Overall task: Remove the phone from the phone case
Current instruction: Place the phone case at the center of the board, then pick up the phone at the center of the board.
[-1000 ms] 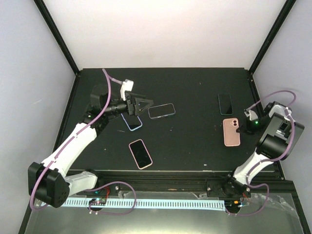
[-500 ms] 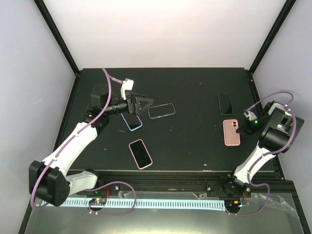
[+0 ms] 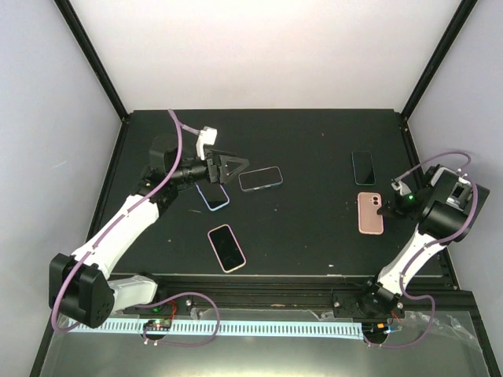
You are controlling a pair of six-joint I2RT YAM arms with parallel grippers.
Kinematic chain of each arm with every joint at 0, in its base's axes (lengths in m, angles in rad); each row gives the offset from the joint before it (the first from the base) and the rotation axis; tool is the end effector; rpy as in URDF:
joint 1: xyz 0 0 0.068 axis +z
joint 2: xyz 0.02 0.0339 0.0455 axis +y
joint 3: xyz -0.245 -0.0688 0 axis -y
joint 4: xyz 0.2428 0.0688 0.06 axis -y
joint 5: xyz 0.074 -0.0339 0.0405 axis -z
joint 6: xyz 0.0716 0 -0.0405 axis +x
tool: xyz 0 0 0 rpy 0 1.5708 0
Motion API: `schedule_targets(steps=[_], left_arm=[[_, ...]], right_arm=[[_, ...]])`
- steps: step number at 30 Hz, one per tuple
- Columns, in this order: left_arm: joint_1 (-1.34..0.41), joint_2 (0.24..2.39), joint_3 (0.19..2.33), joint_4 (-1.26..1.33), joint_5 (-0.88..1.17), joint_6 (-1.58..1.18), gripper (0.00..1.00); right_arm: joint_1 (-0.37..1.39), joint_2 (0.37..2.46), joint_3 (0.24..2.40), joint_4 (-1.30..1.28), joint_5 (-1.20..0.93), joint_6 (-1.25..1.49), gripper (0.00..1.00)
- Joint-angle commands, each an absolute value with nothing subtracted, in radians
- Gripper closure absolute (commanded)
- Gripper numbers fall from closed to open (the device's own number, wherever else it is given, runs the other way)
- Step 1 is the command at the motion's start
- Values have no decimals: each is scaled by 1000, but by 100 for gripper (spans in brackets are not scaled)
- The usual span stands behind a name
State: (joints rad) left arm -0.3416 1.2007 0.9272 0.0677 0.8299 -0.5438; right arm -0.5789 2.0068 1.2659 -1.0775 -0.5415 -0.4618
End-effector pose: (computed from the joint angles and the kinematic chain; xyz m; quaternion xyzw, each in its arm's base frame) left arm 0.2660 -0.1506 0.3091 0.1813 0.7322 -0.5299 0.3875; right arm 0.2796 -0.1387 0.0847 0.0889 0.9526 0.2894 0.0287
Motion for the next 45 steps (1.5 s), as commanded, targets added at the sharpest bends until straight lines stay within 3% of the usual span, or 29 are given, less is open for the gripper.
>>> schedule_targets(steps=[1,9,16,20,23,33,45], left_arm=[[-336,1212,942,102,816,-552,1],[-336,1225,959,49,806,-508,1],[-337,1422,1194,-338,771,-164,1],[-338,1504,1278,-468,720,-26,1],[-339,1574,1369,-559,646,80,1],[-348,1841,1669,-907,569,520,1],[-384,2177,1979,-1092,464,660,1]], right_arm=[[-570,2024,1275,-1044,-549,-450,84],[-568,2004,1284,-1038,-517,-439,57],[-568,1922,1339,-1051,-440,-466,29],[-569,1868,1367,-1078,-443,-492,9],[-568,1849,1426,-1115,-488,-501,0],[-554,1772,1488,-1197,-678,-527,0],[-457,1564,1369,-1139,-749,-463,0]])
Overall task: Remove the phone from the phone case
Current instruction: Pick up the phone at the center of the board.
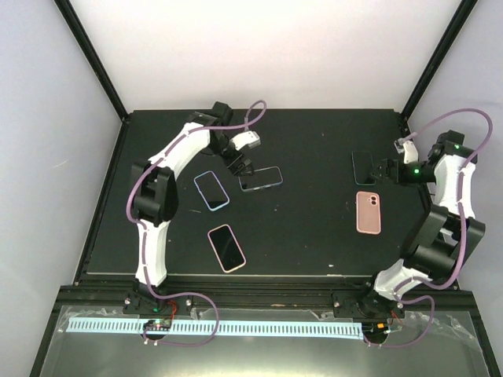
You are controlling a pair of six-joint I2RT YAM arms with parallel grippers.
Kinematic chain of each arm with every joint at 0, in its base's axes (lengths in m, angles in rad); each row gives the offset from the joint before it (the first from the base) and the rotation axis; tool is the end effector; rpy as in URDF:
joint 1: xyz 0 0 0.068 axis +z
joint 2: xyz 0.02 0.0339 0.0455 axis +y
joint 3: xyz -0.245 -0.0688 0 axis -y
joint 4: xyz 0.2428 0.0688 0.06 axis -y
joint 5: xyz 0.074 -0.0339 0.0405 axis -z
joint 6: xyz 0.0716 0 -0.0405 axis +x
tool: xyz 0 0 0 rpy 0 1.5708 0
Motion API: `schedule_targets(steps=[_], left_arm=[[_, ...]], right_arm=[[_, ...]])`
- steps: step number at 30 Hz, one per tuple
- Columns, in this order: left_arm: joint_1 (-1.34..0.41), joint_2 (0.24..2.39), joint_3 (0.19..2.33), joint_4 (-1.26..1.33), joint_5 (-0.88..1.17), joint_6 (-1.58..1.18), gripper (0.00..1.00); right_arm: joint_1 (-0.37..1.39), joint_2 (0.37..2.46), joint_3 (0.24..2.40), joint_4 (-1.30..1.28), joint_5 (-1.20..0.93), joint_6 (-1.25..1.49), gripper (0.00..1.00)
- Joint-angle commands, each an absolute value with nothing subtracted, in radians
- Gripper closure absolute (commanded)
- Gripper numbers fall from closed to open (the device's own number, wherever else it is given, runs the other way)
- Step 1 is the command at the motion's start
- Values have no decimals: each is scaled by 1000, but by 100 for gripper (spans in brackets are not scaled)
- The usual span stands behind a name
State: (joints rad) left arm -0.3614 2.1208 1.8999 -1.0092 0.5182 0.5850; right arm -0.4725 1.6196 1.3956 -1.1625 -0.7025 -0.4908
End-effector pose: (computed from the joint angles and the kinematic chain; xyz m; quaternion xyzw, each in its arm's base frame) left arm 0.4024 -0.1900 0.1993 0.4728 0.8282 -0.2326 0.1910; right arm 0.2932 -0.0979 0.2363 -0.0402 0.9346 0.2636 0.2353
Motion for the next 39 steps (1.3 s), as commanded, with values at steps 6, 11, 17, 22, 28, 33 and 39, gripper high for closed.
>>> schedule_targets(steps=[6,11,17,22,28,33,39], left_arm=[[-412,2286,2039,-1103,422,674,1],[-437,2349,2077,-1086,376,685,1],[-468,2402,2105,-1062,308,689,1],[-504,2430,2106,-1062,236,695,1],[-544,2459,2099,-1065,199,692,3],[-572,2470,2084,-1052,152,692,6],[-584,2466,2071,-1050,161,681,15]], right_arm=[[-437,1499,1328,-1132,-794,-446,0],[-395,1413,1295,-1087,-782,-421,0],[-377,1373,1290,-1069,-784,-391,0],[-372,1353,1306,-1057,-791,-373,0],[-352,1330,1315,-1024,-779,-345,0],[-331,1306,1316,-980,-766,-315,0],[-322,1308,1330,-948,-787,-278,0]])
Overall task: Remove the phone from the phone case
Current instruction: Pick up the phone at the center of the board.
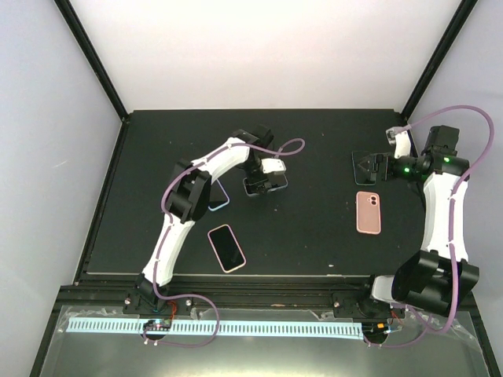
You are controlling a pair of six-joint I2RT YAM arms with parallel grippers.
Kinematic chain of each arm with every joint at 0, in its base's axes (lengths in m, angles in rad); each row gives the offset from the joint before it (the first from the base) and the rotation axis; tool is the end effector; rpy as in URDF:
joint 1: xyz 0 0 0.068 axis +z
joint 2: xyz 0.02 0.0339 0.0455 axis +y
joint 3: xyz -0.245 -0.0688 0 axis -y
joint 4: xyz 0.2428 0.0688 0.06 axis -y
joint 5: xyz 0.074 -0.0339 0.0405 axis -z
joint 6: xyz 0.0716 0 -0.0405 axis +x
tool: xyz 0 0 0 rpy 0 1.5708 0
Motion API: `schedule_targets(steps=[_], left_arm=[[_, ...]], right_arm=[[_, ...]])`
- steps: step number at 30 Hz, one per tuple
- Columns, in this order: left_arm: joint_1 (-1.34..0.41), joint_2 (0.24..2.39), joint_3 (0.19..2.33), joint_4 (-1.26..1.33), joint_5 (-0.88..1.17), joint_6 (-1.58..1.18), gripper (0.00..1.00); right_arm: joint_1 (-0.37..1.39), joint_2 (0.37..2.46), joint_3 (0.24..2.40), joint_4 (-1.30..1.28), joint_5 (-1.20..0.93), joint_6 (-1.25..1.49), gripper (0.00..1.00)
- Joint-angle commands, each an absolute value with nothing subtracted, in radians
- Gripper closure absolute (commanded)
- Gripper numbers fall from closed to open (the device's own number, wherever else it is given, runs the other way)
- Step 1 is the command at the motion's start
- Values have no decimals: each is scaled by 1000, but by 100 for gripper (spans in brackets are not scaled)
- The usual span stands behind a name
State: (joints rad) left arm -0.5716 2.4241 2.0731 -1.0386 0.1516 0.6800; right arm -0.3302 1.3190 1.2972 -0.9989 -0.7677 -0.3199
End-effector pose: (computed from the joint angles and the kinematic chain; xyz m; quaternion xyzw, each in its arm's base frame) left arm 0.3973 -0.2684 0.1050 0.5872 0.8008 -0.0704 0.0942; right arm 0.2702 -0.0401 0.2985 -0.0971 0.8929 0.2611 0.3537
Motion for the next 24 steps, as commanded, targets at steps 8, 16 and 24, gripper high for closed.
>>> schedule_targets(steps=[8,16,24], left_arm=[[-567,2370,1988,-1027,263,591,41],[-557,2160,1754,-843,294,437,53],[-556,1974,1607,-699,335,306,57]], right_arm=[[-289,1238,1277,-781,-764,-129,0],[-244,1236,1233,-620,-748,46,0],[-132,1339,1222,-541,-738,209,0]])
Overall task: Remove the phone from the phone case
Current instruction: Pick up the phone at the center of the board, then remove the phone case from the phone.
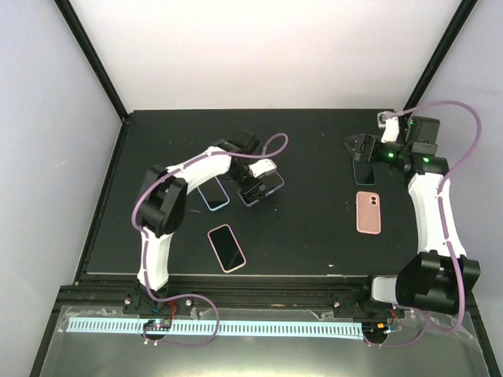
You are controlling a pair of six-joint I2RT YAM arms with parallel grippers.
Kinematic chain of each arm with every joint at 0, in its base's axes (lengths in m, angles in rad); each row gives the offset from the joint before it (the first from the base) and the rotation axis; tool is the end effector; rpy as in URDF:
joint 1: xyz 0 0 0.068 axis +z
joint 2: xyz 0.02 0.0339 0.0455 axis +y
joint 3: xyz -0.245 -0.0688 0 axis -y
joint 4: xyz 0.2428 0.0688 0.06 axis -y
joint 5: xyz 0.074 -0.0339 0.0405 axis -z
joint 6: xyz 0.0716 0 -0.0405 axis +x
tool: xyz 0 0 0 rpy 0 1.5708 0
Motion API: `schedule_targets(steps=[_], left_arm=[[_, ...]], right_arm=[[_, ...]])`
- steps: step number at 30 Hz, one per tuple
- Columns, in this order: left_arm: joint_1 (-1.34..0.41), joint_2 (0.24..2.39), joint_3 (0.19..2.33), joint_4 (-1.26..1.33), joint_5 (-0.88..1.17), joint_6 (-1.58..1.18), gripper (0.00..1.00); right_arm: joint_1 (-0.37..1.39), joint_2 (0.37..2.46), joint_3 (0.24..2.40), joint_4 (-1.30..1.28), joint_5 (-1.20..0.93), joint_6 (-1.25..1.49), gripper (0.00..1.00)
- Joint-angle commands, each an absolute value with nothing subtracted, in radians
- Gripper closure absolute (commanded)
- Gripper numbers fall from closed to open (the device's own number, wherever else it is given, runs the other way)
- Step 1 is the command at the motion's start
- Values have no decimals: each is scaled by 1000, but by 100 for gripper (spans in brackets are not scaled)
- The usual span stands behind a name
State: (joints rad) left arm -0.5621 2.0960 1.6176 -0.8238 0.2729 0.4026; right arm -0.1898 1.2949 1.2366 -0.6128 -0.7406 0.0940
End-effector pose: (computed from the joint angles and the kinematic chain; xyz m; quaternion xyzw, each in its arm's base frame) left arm 0.3484 -0.2423 0.1291 0.4715 0.8613 -0.1449 0.1215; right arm 0.3022 -0.0089 0.3161 -0.0371 0.8533 0.3061 0.4205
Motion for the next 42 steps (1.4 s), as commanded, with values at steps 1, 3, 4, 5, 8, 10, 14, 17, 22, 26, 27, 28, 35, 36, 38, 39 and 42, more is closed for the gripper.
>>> schedule_targets(steps=[1,3,4,5,8,10,14,17,22,26,27,28,35,36,38,39,42], left_arm=[[-555,1954,1605,-696,349,287,57],[-557,1906,1599,-697,376,250,58],[-557,1884,1593,-691,382,234,59],[-558,1864,1588,-684,384,219,59],[-559,1816,1586,-674,375,181,60],[-560,1789,1589,-665,375,162,60],[-573,1743,1593,-651,372,139,60],[-586,1718,1596,-643,368,126,61],[-605,1695,1611,-635,360,104,62],[-621,1688,1619,-635,353,88,62],[-626,1686,1620,-633,352,82,62],[-630,1683,1620,-629,352,77,62],[-666,1664,1638,-620,307,70,63],[-671,1661,1640,-618,296,71,63],[-677,1655,1638,-619,280,71,63],[-681,1654,1637,-618,273,69,63],[-689,1647,1631,-619,255,69,63]], right_arm=[[-114,1354,1222,-539,-747,225,0],[-72,1377,1224,-538,-756,248,0],[-49,1386,1224,-538,-756,258,0],[-26,1393,1222,-534,-757,270,0],[29,1415,1217,-514,-769,312,0],[60,1433,1220,-493,-782,347,1],[106,1477,1250,-466,-814,409,5],[141,1492,1278,-446,-829,441,9],[202,1504,1298,-423,-832,468,14],[237,1506,1301,-408,-821,477,21],[241,1509,1303,-409,-816,477,23],[243,1511,1304,-410,-813,480,26],[246,1518,1295,-391,-812,528,47],[247,1519,1299,-391,-812,529,53],[247,1520,1306,-391,-811,530,64],[247,1520,1309,-391,-813,533,69],[247,1517,1309,-386,-820,544,84]])
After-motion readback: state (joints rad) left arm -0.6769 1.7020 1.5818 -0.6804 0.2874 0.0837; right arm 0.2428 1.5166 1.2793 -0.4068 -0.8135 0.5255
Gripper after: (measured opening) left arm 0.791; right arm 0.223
